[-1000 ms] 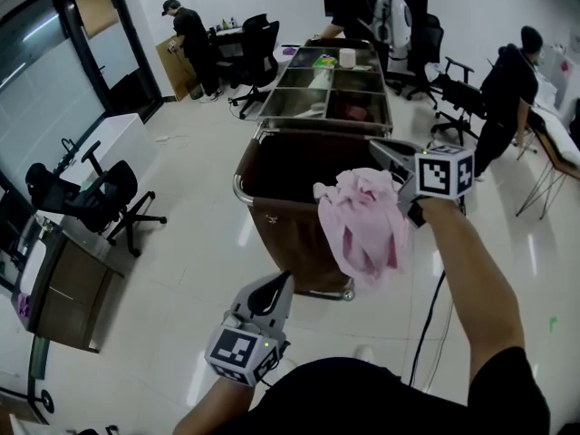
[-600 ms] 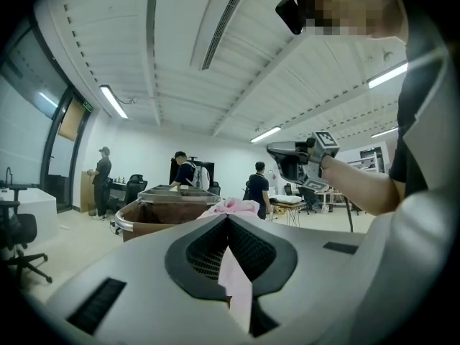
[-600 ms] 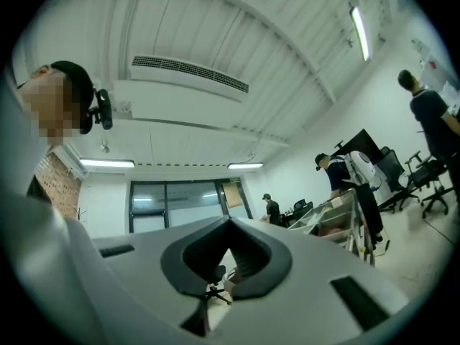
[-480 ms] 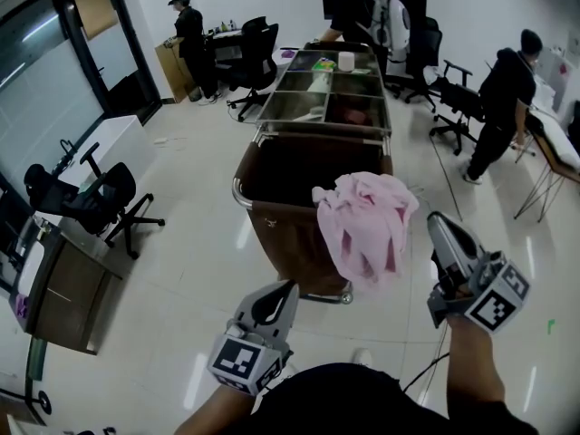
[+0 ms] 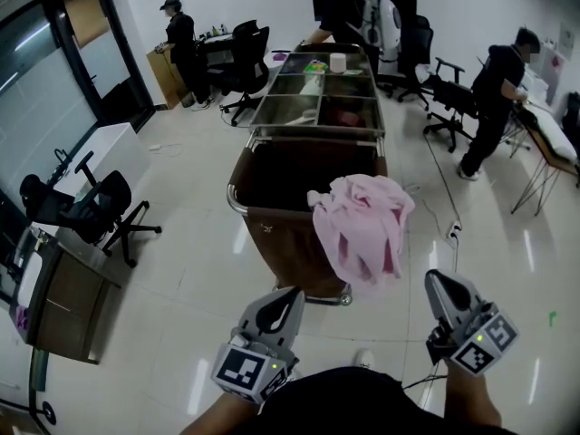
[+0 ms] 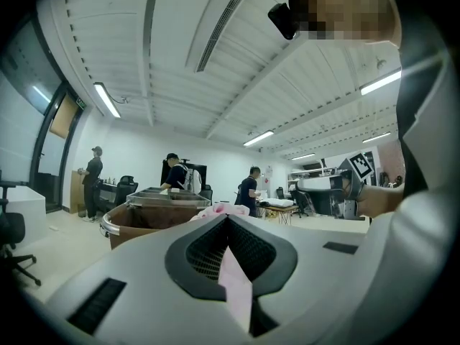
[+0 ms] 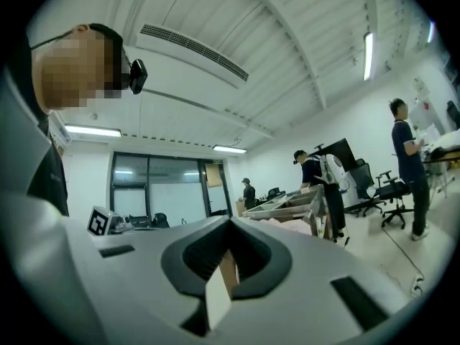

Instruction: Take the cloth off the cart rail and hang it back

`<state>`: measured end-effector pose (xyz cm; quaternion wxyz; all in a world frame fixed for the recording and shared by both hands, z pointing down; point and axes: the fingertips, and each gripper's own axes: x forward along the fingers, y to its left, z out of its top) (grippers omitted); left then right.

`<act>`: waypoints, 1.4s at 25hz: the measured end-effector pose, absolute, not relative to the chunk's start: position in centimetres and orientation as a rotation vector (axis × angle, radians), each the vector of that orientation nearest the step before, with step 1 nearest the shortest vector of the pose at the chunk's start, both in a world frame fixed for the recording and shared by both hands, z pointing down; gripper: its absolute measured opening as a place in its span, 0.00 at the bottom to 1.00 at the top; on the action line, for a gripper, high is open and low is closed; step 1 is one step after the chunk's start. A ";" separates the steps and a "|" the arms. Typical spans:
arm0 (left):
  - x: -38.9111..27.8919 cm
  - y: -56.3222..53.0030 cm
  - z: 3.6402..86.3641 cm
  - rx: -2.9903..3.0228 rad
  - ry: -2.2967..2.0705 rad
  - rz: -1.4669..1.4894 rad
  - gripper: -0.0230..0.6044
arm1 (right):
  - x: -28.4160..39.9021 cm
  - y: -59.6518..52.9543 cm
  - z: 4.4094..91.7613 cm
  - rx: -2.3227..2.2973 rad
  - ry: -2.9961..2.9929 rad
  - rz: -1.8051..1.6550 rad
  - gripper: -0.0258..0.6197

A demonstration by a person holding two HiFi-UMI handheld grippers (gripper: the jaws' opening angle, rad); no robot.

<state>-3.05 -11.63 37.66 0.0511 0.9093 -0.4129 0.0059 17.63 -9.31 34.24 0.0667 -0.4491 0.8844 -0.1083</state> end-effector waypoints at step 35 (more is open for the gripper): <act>-1.3 -10.7 41.2 2.782 -1.139 0.142 0.04 | 13.2 -9.1 42.4 -1.359 2.842 -0.477 0.05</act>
